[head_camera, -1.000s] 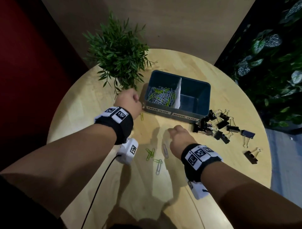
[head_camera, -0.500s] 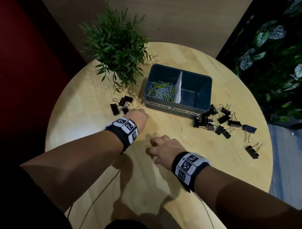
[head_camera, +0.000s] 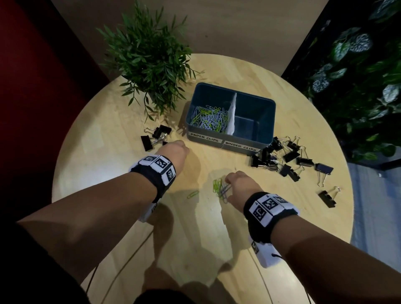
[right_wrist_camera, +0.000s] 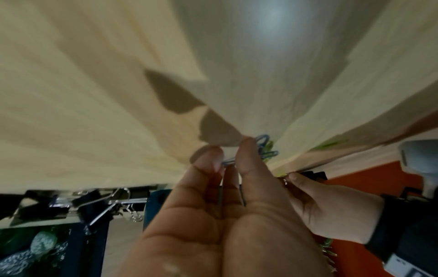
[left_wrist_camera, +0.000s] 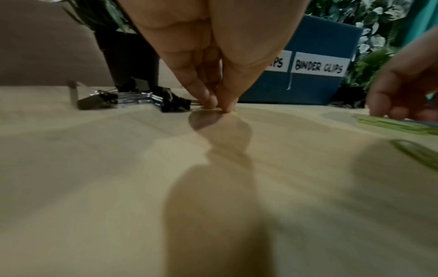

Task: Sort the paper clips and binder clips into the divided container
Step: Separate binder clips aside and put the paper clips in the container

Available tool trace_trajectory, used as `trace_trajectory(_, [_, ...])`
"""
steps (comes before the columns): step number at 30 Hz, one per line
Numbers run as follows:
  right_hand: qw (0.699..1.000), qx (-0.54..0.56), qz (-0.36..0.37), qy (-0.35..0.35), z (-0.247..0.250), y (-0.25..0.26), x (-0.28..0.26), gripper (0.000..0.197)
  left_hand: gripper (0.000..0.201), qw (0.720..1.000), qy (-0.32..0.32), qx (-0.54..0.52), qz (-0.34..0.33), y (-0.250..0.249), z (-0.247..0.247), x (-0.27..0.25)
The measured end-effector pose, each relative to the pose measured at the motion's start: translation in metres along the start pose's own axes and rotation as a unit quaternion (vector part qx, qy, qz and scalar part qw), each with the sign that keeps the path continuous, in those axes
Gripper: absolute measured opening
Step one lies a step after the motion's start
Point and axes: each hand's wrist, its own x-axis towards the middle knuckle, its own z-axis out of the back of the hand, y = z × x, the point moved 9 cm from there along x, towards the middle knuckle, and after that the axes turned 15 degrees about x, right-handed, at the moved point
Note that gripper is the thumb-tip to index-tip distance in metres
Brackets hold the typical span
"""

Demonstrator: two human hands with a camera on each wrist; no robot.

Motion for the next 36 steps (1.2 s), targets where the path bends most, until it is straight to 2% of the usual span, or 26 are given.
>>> trace_trajectory(2, [1.0, -0.005, 0.016, 0.01, -0.008, 0.006, 0.001, 0.046, 0.049, 1.0, 0.012, 0.009, -0.019, -0.012, -0.006, -0.002])
trace_trajectory(5, [0.999, 0.005, 0.043, 0.003, -0.01, 0.014, 0.001, 0.044, 0.022, 0.999, -0.02, 0.016, -0.022, -0.02, -0.011, -0.009])
trace_trajectory(6, [0.999, 0.017, 0.041, -0.007, -0.008, 0.013, 0.001, 0.046, 0.02, 0.999, -0.034, 0.014, -0.033, -0.027, -0.009, -0.014])
trace_trajectory(9, [0.999, 0.037, 0.023, -0.023, -0.003, 0.004, 0.001, 0.053, 0.032, 0.996, -0.011, -0.005, -0.088, -0.051, -0.013, -0.032])
trace_trajectory(13, [0.998, 0.025, 0.061, 0.014, -0.017, 0.017, -0.005, 0.057, 0.049, 0.992, 0.005, -0.008, -0.129, -0.069, -0.017, -0.053])
trace_trajectory(15, [0.997, 0.033, 0.066, 0.02, -0.022, 0.022, -0.006, 0.057, 0.052, 0.992, 0.022, -0.002, -0.128, -0.07, -0.022, -0.053])
trace_trajectory(20, [0.997, 0.03, 0.074, -0.01, -0.018, 0.025, -0.003, 0.048, 0.036, 0.996, 0.001, -0.061, -0.069, -0.058, -0.018, -0.042])
trace_trajectory(22, [0.997, 0.041, 0.06, -0.035, -0.01, 0.019, -0.002, 0.046, 0.044, 0.993, -0.006, -0.1, -0.059, -0.056, -0.017, -0.041])
trace_trajectory(25, [0.998, 0.033, 0.03, -0.035, -0.009, 0.011, 0.0, 0.045, 0.056, 0.989, -0.013, -0.127, -0.07, -0.06, -0.017, -0.04])
trace_trajectory(29, [0.998, 0.012, 0.06, -0.025, -0.015, 0.02, 0.0, 0.036, 0.048, 0.99, -0.006, -0.118, -0.078, -0.062, -0.013, -0.039])
trace_trajectory(32, [0.998, 0.029, 0.037, -0.041, -0.01, 0.016, -0.001, 0.035, 0.055, 0.99, 0.006, -0.111, -0.085, -0.054, -0.007, -0.041])
trace_trajectory(36, [0.999, 0.01, 0.028, -0.044, -0.014, 0.015, 0.0, 0.031, 0.061, 0.989, 0.04, -0.056, -0.129, -0.053, -0.007, -0.044])
